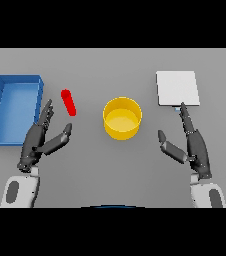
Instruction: Pick up the red beaker and tilt it to pour out 1 green nut into yellow bowl. Pick up the yellow bowl and place it on the metallic measuring scale.
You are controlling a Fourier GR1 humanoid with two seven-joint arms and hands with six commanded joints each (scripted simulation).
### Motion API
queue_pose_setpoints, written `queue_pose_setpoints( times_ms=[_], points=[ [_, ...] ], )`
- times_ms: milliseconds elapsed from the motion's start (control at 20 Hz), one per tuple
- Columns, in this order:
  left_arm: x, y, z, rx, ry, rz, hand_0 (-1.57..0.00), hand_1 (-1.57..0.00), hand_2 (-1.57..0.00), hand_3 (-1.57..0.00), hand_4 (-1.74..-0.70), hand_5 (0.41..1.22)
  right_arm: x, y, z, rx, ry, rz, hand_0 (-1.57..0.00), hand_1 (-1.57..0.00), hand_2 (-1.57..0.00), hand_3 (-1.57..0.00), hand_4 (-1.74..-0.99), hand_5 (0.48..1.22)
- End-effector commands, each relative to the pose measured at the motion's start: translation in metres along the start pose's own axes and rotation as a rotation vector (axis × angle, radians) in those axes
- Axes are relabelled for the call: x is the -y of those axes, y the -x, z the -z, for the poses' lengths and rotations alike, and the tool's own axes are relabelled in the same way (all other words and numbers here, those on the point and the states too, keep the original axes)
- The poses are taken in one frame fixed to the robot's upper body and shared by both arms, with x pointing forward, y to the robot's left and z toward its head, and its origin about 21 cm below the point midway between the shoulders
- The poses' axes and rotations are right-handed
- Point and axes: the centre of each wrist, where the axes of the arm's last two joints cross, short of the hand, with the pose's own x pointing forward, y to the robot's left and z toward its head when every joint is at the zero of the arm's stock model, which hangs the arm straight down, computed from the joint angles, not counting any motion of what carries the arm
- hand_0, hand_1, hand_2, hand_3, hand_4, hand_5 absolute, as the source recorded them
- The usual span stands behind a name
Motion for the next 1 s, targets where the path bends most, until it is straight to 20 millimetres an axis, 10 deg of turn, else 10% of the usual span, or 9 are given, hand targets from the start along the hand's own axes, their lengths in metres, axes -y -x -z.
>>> queue_pose_setpoints(
  times_ms=[0, 950],
  points=[
    [0.0, 0.004, 0.005, -0.018, 0.009, -0.005, 0.0, 0.0, 0.0, 0.0, -1.28, 0.691, -0.001, -0.002, 0.002, 0.0, -0.007, 0.02, 0.0, 0.0, 0.0, 0.0, -1.265, 0.68],
    [0.007, 0.028, 0.11, -0.094, 0.033, 0.0, 0.0, 0.0, 0.0, 0.0, -1.32, 0.706, 0.005, -0.001, 0.004, -0.014, 0.009, 0.055, 0.0, 0.0, 0.0, 0.0, -1.331, 0.687]
  ],
)
